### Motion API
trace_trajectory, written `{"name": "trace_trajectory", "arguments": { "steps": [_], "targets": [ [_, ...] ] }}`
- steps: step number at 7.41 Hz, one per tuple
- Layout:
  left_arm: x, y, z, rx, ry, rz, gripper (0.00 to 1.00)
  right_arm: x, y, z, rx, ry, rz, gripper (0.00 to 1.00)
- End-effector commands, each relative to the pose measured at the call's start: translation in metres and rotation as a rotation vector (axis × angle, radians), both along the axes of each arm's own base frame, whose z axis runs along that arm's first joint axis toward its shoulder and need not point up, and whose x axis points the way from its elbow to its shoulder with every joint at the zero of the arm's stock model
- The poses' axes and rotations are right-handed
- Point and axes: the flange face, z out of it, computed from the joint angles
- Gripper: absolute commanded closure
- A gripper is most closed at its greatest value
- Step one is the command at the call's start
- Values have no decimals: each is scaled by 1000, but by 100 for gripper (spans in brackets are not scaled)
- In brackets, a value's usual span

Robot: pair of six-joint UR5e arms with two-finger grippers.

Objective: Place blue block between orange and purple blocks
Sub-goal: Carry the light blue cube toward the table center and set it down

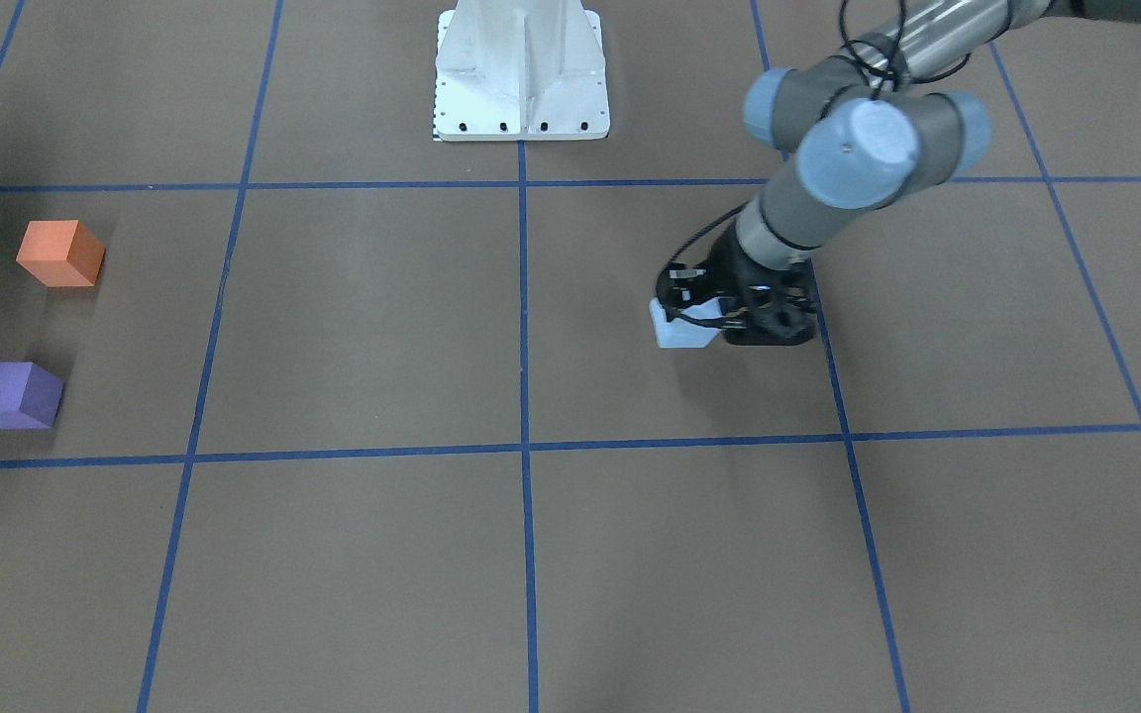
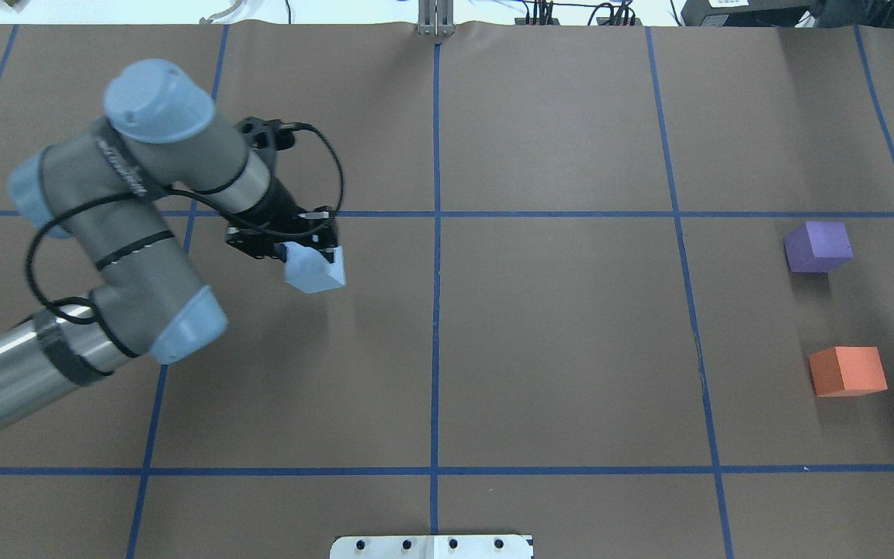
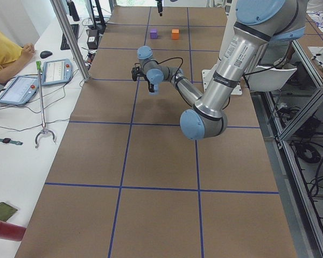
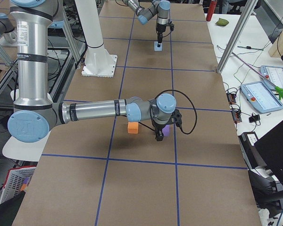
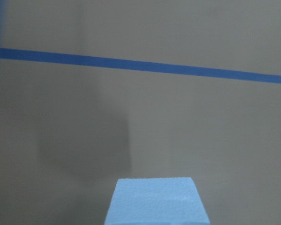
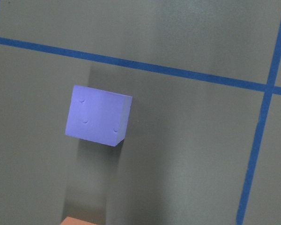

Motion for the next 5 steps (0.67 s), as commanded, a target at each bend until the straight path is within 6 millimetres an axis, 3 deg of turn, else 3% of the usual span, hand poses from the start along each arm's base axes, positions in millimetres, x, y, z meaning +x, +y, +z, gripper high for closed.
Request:
{"name": "trace_trajectory", "arguments": {
  "steps": [1,2,3,4,5],
  "targets": [
    [116,24,-113,10,8,-30,100,-9,3,1,-7,-14,-18,0],
    [124,23,-160,27,41,-32,100,-9,4,2,-6,-14,-21,0],
    [164,49,-176,24,14,-62,98,-9,4,1,-5,-16,-20,0],
    [199,81,-189,66,-13,-101,55,-11,5,1,-5,-16,-24,0],
    [209,93,-194,89,-18,-114,40,-18,1,-3,9,-15,-36,0]
  ]
}}
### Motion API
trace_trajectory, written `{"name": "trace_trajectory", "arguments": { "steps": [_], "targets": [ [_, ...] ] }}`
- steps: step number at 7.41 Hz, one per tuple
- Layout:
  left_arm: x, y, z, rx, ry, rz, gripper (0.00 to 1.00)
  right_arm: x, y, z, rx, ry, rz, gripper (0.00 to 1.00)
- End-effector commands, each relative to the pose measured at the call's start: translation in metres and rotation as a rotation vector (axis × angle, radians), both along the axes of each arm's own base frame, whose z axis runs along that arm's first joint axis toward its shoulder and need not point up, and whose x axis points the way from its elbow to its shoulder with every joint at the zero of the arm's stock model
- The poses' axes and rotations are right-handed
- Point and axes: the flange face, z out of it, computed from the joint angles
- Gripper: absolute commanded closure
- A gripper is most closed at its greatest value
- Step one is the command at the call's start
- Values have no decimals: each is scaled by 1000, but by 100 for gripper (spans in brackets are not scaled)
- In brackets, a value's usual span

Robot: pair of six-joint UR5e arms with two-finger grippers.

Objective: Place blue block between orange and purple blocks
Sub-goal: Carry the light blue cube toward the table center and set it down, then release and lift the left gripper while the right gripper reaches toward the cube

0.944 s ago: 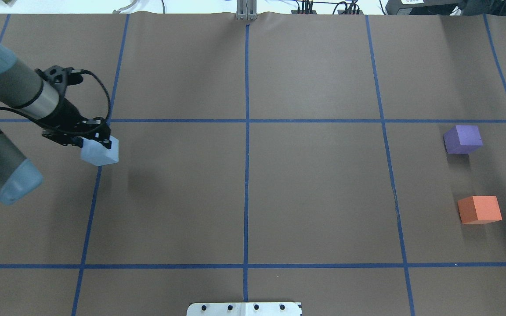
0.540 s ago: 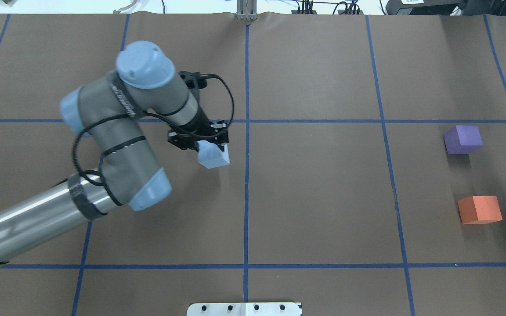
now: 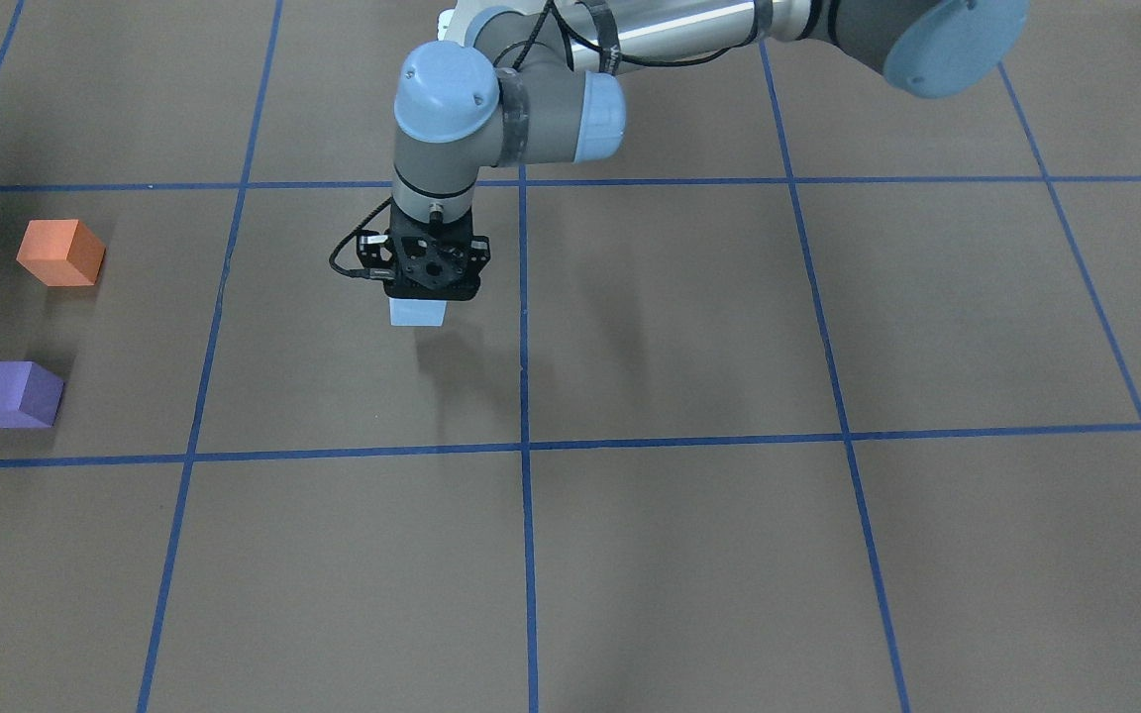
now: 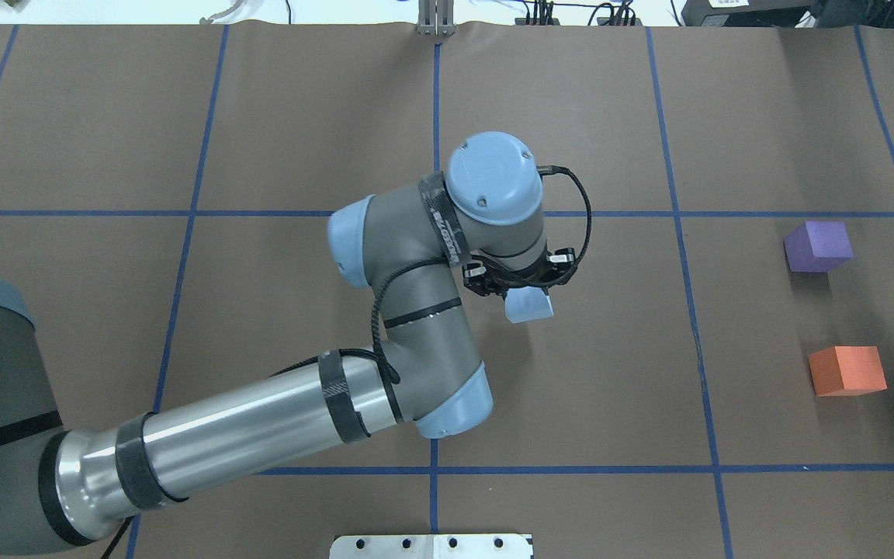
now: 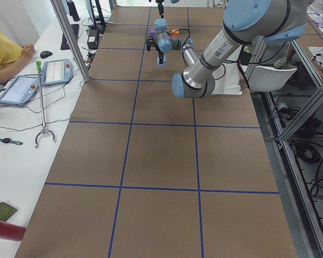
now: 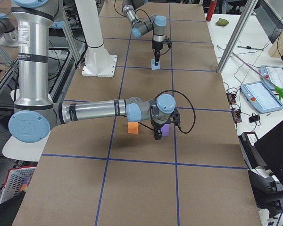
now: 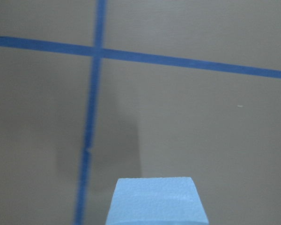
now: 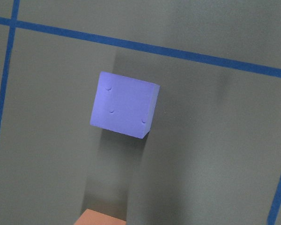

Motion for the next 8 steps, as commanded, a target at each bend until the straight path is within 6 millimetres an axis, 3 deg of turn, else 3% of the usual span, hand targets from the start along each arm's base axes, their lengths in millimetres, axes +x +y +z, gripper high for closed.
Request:
{"name": "trace_trajectory", "arguments": {
  "steps": [1,4,5,6,7,8],
  "targets": [
    [22,26,-24,41,0,-32,0,-12,-5,-8,44,0,-18,0],
    [15,17,-20,62,-78,-118,0,-13,-12,-25,78,-12,1,0],
    [7,14,-23,38,-90,-140,0,-19,-18,-45,76,-22,24,0],
    [-32,1,-41,21,-94,-180,0,-56,-39,-93,6,-40,84,0],
    [-80,-11,-42,17,-95,-215,0,-96,-45,-124,-24,-60,101,0],
    [-115,1,-19,3,-109,-202,0,-131,-38,-143,-29,-90,113,0]
  ]
}}
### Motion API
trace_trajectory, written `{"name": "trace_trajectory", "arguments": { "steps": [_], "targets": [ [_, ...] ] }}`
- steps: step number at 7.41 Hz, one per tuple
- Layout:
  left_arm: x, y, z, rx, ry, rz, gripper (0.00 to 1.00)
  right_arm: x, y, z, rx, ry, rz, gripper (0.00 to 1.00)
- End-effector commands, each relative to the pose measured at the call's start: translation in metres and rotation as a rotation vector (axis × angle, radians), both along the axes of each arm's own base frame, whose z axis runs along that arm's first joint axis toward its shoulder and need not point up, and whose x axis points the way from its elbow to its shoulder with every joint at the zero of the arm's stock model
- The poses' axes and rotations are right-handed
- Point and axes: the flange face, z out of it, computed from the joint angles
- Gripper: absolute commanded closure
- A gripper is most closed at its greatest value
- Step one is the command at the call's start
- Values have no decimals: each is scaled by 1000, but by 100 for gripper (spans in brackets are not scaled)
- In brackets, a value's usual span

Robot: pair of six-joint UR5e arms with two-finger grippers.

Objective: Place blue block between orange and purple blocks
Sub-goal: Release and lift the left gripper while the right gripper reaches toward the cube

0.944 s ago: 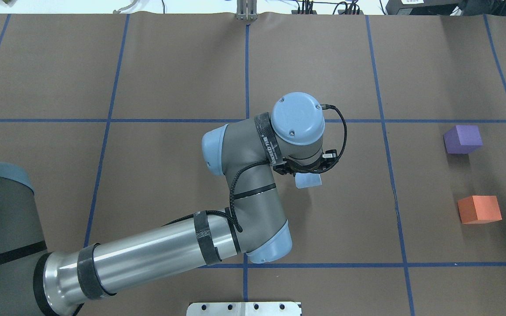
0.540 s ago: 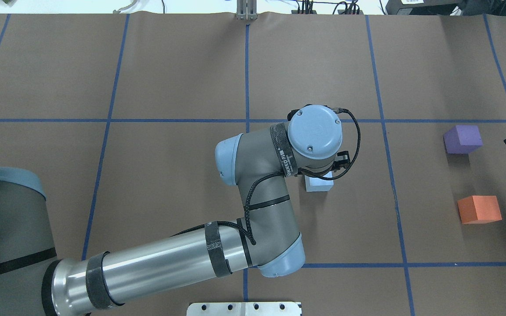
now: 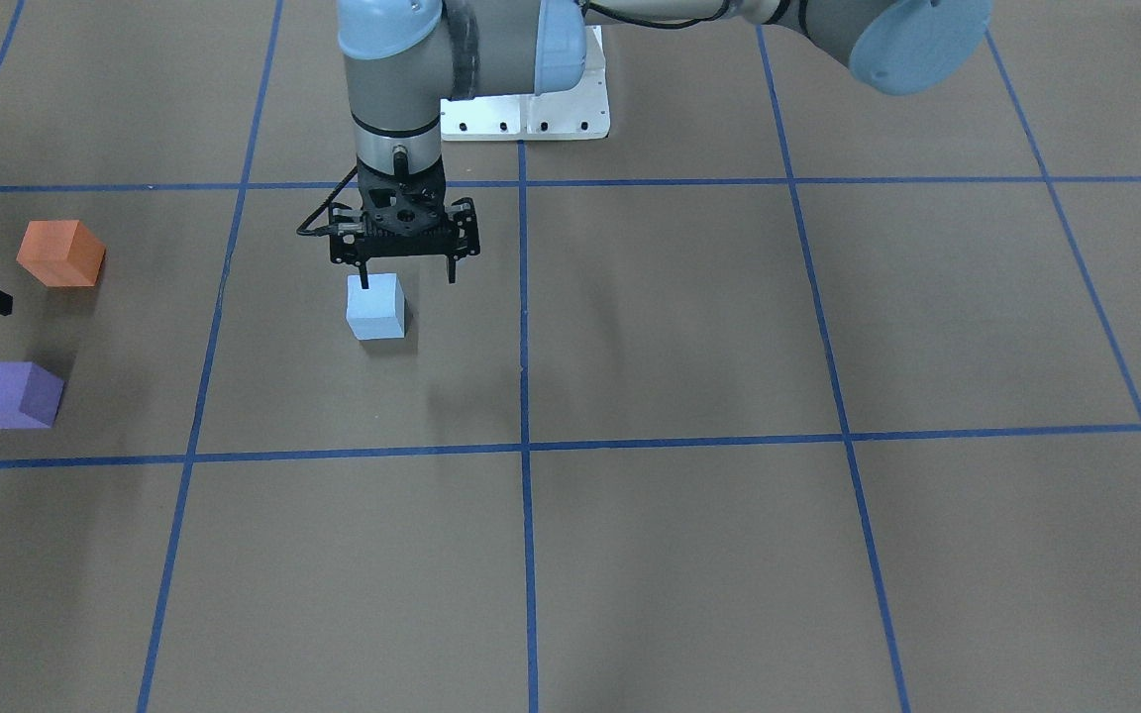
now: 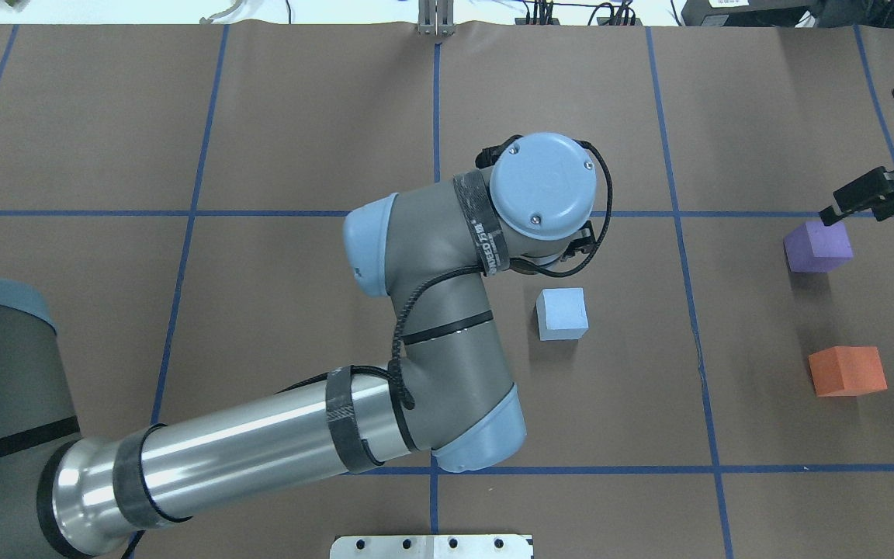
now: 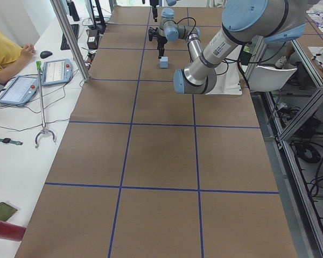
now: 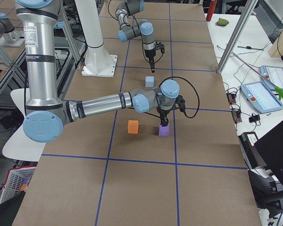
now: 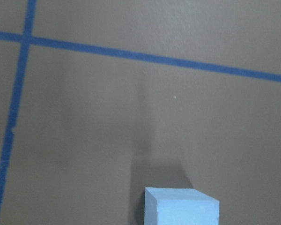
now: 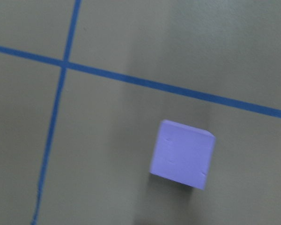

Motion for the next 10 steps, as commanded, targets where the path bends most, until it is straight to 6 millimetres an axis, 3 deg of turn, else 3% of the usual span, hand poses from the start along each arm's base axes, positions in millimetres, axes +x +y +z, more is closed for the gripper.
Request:
{"name": "trace_trajectory", "arguments": {
  "steps": [1,2,3,4,6,7,10],
  "targets": [
    [-95,4,62,60,-30,81,0,-87,14,-62,-55,-86,83,0],
    [-160,-1,119,89,-45,132,0,-137,47,-97,-94,-104,187,0],
    [-222,-2,163,115,-60,161,0,-189,92,-134,-89,-114,241,0],
    [-250,1,191,141,-87,199,0,-232,115,-150,-98,-104,296,0],
    [-251,2,194,137,-87,197,0,-267,112,-184,-114,-3,321,0],
    [-249,2,193,138,-84,198,0,-287,119,-191,-128,54,292,0],
    [-243,3,194,135,-85,205,0,-312,114,-174,11,137,229,0]
  ]
}}
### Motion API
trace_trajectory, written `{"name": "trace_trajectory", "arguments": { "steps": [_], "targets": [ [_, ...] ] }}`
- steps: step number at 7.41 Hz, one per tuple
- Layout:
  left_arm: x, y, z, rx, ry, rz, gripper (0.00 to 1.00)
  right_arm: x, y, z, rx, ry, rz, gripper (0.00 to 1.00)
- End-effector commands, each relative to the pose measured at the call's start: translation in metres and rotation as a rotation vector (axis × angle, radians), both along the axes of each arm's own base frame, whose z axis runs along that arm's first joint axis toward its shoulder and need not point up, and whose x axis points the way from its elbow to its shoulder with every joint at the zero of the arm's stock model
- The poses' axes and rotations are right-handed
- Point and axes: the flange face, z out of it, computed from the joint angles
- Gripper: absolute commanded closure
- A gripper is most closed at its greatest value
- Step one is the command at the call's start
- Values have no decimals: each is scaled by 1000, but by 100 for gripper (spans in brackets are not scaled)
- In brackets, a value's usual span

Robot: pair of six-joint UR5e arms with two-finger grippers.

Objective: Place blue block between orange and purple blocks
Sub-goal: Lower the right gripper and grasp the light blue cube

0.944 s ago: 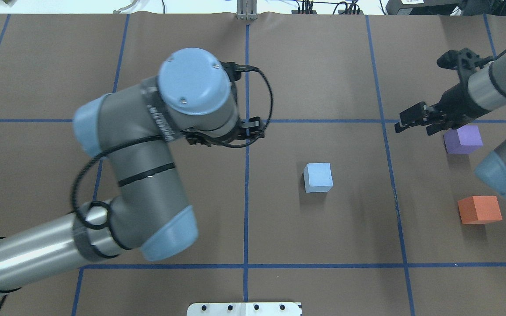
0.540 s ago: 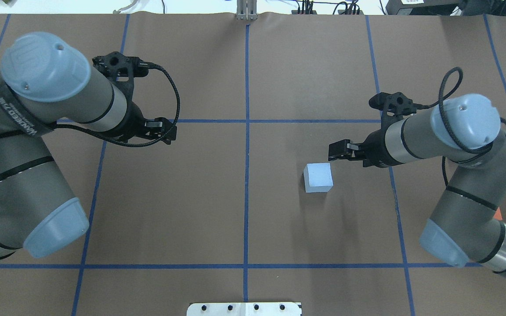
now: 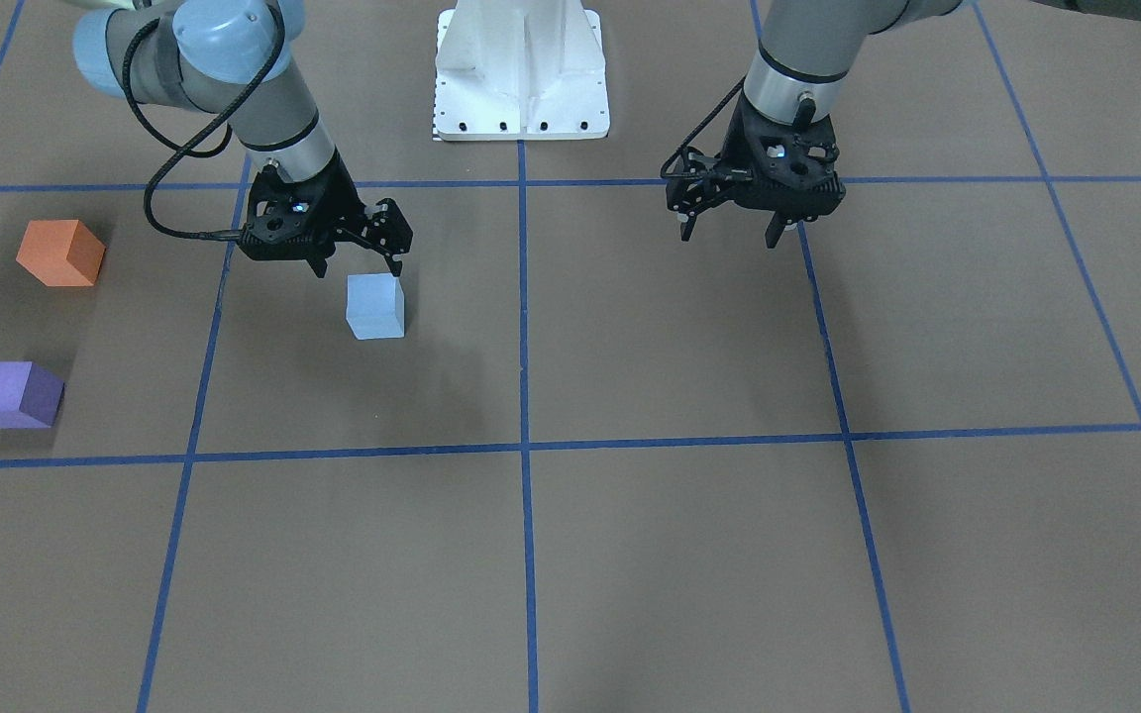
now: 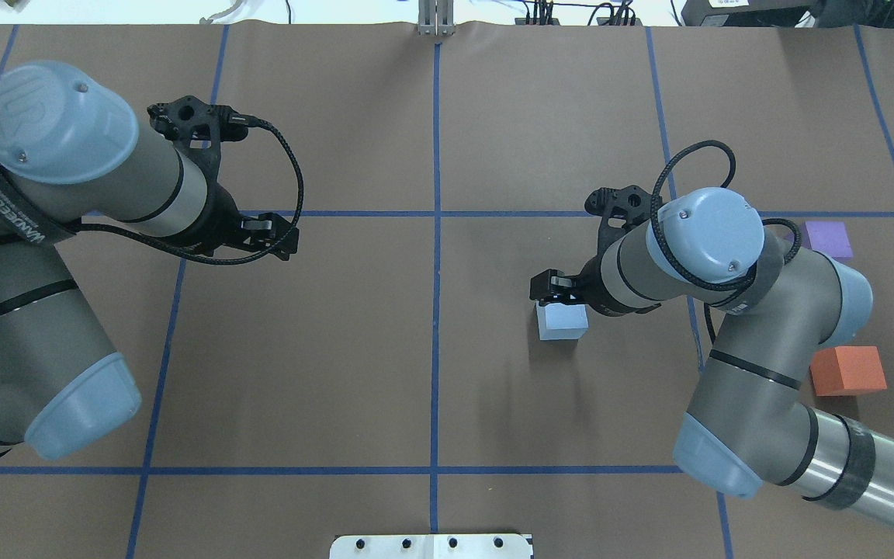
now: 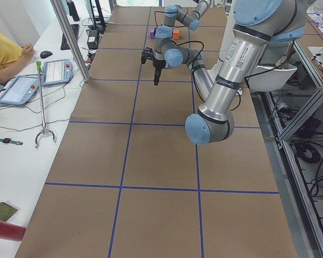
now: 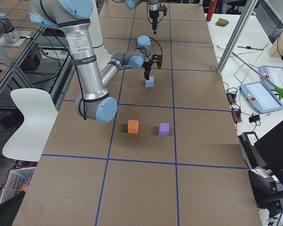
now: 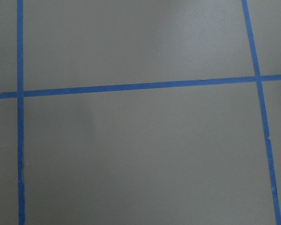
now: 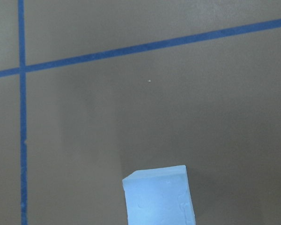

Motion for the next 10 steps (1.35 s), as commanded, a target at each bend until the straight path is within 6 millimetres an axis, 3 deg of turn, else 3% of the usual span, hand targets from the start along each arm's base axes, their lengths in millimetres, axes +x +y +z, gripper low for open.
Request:
{"name": "trace_trajectory", "arguments": {
  "steps": [1,3,7,8,9,10],
  "targets": [
    [1,0,1,0,-1,0,0,-21,-7,14,121,80,-77,0],
    [1,0,-1,0,2,0,0,-37,-13,30,135,106,-108,0],
    [2,1,-2,1,4,2,0,-47,-15,36,142,97,-111,0],
    [2,1,-3,2,5,2,0,-54,-18,38,147,88,-111,26],
    [2,0,-2,2,3,1,0,-59,-13,40,149,86,-122,81],
    [2,0,-3,0,5,-2,0,-56,-11,35,150,72,-130,100]
  ]
}}
